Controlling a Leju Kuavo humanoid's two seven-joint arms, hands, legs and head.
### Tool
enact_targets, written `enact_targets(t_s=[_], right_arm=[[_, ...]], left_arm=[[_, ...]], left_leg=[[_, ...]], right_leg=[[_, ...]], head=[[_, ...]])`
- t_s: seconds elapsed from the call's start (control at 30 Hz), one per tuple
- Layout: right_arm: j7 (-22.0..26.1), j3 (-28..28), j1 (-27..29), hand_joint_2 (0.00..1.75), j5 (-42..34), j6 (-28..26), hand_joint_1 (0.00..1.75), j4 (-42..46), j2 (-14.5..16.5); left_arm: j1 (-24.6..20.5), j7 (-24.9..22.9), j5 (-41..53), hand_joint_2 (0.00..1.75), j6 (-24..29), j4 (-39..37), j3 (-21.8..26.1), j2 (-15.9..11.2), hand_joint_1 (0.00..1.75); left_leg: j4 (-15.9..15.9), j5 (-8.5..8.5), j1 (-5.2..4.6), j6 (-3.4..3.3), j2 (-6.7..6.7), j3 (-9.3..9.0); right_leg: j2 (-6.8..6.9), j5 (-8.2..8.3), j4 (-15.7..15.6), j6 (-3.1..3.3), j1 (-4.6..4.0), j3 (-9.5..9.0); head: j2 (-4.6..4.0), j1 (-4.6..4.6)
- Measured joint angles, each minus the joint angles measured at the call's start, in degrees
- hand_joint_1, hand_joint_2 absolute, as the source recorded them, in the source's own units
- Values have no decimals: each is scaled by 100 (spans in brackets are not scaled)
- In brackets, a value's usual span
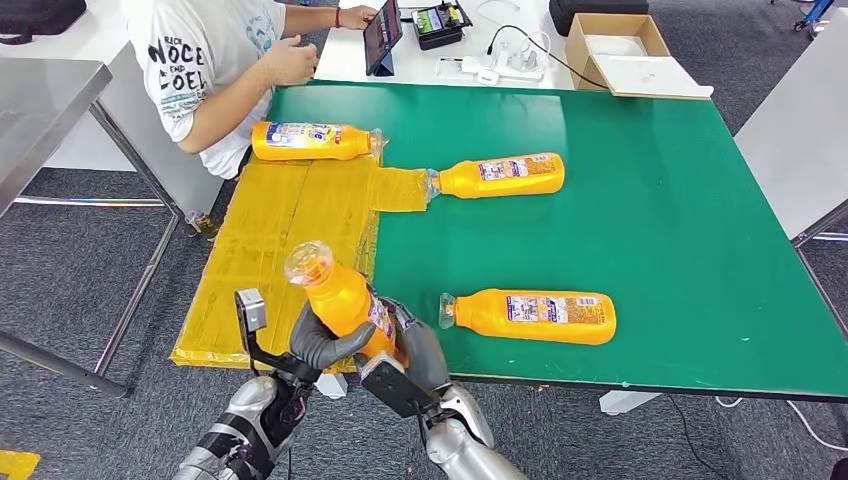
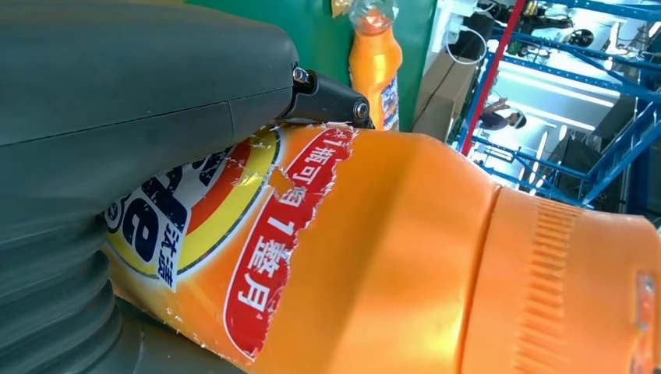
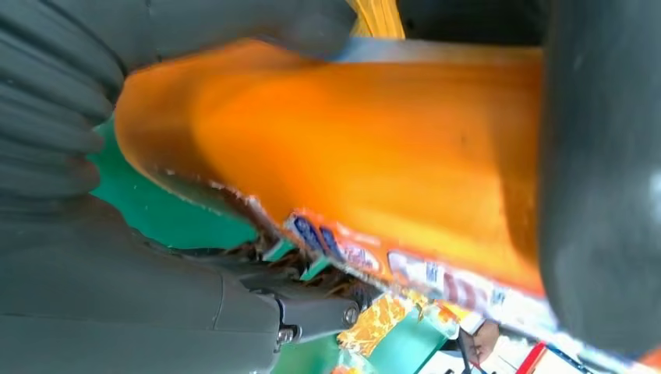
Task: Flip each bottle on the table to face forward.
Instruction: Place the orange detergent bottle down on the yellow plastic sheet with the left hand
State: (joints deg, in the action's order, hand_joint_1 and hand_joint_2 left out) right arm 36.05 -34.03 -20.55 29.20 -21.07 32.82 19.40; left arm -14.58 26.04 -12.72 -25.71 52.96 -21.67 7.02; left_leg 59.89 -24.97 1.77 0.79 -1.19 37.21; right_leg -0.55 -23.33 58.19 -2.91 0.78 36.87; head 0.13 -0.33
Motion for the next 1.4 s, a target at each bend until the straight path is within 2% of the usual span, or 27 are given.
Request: enact_targets(t_s=[0.23, 0.47, 0.57, 0.77, 0.87, 1.0, 1.1, 1.2, 1.27, 1.4], right_arm=[[13, 15, -6, 0, -203, -91, 0, 62, 4], [14, 73, 31, 0, -364, 3, 0, 614, -81], [50, 123, 109, 0, -487, 34, 0, 938, -132], [292, 381, 615, 0, -931, -352, 0, 2487, -267], [297, 474, 808, 0, -1023, -447, 0, 3222, -327], [337, 539, 952, 0, -1115, -538, 0, 3728, -369], [379, 584, 1033, 0, -1284, -705, 0, 4026, -389], [390, 601, 1094, 0, -1402, -848, 0, 4358, -409], [396, 600, 1124, 0, -1445, -932, 0, 4566, -423], [402, 565, 1149, 0, -1482, -1057, 0, 4918, -460]], left_arm=[[-8, 59, 225, 175, 570, 142, -1, 35, 175], [4, 69, 465, 175, 1198, 572, 209, 105, 175], [7, 206, 817, 175, 1855, 754, 363, 136, 175], [-215, 493, 2002, 175, 4005, 1073, 1006, 172, 175], [-329, 553, 2215, 175, 4304, 1127, 1280, 172, 175], [-381, 607, 2430, 175, 4597, 1158, 1438, 187, 175], [-492, 579, 3096, 175, 5203, 1053, 1532, 182, 175], [-762, 327, 4134, 175, 5592, 621, 1579, 113, 175], [-965, 49, 4945, 175, 5675, 210, 1558, 48, 175], [-1384, -690, 6578, 175, 5470, -767, 1341, -133, 175]], left_leg=[[0, 0, 0, 0, -1, 1], [0, 0, 0, 0, 0, -1], [0, 1, 1, 1, 0, 0], [0, 1, 1, 1, 1, 1], [0, 1, 0, 1, 1, 1], [0, 1, 0, 0, 1, 1], [0, 1, 0, 0, 1, 1], [0, 2, 0, 1, 0, 0], [0, 2, 0, 1, 1, -1], [0, 3, 0, 1, 3, -2]], right_leg=[[0, 0, 0, 0, 0, 0], [-1, 1, 0, 1, 0, 1], [-2, 1, 0, 1, -1, 1], [-3, 1, 0, 1, -1, 3], [-4, 1, 0, 1, 0, 2], [-4, 1, 0, 1, 0, 2], [-3, 1, 0, 1, 0, 2], [-3, 1, 0, 1, 0, 2], [-4, 2, 1, 1, 0, 2], [-5, 3, 2, 1, 0, 1]], head=[[0, 1], [0, 0], [0, 1], [0, -1], [0, 1], [0, 1], [0, 1], [0, 0], [0, 0], [0, 1]])
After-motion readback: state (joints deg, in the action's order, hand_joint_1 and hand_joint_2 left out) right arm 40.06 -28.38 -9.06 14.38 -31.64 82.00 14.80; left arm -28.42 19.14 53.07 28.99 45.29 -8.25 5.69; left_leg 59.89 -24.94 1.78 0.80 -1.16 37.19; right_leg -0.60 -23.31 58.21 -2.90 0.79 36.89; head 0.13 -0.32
